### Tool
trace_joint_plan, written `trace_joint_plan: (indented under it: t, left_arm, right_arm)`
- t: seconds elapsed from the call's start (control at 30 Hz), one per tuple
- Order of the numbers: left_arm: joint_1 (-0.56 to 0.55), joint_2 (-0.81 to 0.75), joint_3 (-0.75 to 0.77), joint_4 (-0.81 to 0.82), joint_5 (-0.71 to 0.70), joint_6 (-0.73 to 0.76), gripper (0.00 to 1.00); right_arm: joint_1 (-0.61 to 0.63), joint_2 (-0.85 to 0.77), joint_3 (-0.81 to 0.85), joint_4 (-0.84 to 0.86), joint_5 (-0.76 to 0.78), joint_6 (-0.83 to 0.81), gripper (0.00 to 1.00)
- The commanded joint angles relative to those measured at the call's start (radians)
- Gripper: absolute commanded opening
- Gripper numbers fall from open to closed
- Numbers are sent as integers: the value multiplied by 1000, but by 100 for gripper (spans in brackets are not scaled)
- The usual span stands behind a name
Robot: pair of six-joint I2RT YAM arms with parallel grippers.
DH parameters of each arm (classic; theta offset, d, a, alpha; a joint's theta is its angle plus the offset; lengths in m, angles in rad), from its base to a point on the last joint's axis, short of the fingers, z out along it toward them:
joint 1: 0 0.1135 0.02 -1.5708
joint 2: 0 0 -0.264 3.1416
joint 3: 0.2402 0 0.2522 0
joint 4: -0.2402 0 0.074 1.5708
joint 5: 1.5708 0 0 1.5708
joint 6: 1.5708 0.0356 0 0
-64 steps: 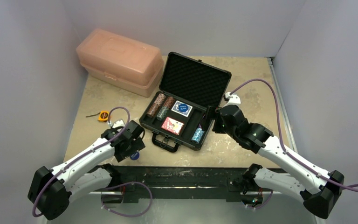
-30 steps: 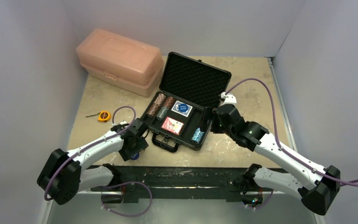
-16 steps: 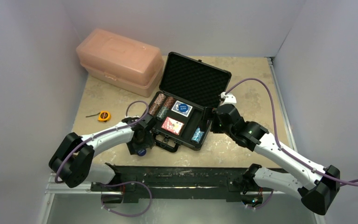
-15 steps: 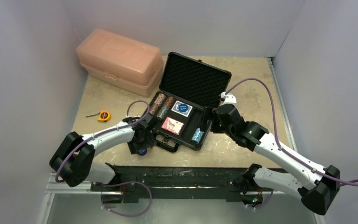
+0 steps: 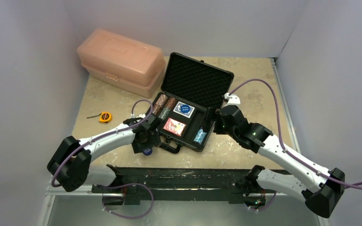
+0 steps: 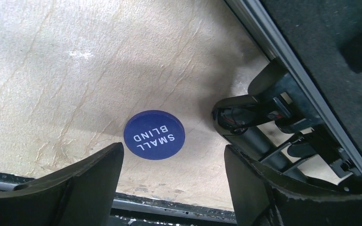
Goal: Pack up texas hold em set
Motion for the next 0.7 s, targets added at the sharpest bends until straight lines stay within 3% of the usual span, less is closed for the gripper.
trace_joint_plan:
  t: [0.0,0.23,0.67]
  left_arm:
    - [-2,-58,-15,-29,-43,25,78]
    - [-1,-68,-22,-67,-66,14,74]
    - [3,11,-74,64,-20,30,60]
  right_arm:
    - [-3,-9,19,5,17,2,99]
    - [-2,-6,22,2,16,5,99]
    - [-3,20,35,4,8,10,99]
